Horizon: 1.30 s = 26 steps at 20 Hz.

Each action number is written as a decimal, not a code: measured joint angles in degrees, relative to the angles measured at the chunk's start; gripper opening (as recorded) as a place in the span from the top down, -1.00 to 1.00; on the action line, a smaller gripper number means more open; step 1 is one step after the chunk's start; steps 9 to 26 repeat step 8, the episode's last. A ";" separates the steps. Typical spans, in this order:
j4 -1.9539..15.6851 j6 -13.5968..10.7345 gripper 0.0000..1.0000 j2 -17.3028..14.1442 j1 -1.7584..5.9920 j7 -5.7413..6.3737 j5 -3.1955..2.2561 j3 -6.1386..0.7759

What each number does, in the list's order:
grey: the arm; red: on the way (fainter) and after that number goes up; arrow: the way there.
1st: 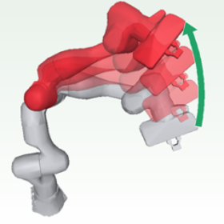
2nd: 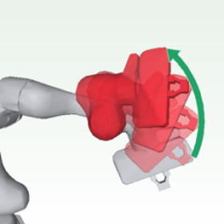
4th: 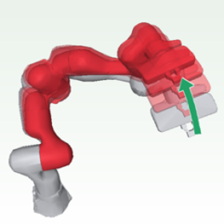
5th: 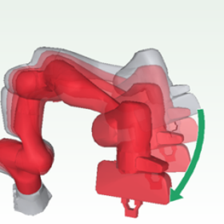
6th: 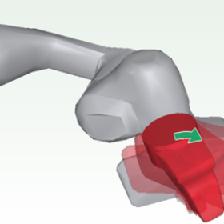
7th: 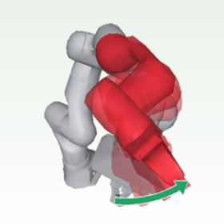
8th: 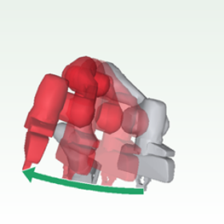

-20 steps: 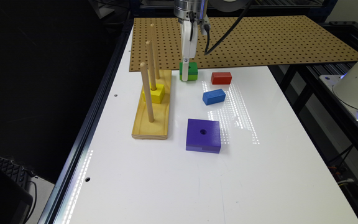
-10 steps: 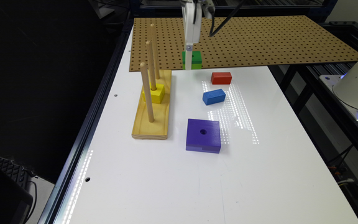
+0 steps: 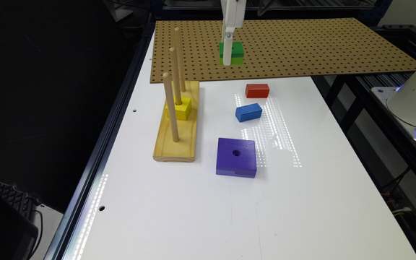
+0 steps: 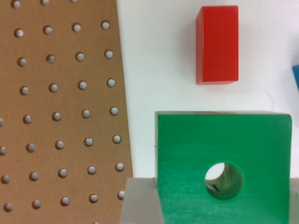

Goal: Pick up green block.

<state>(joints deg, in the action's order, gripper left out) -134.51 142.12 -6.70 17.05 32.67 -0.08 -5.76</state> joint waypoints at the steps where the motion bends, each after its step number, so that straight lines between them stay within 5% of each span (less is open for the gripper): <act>1: -0.07 -0.01 1.00 0.32 0.00 0.01 0.00 -0.01; 8: -0.01 -5.56 1.00 6.41 0.00 0.06 0.11 -0.14; 26: -0.01 -5.56 1.00 6.41 0.00 0.06 0.11 -0.14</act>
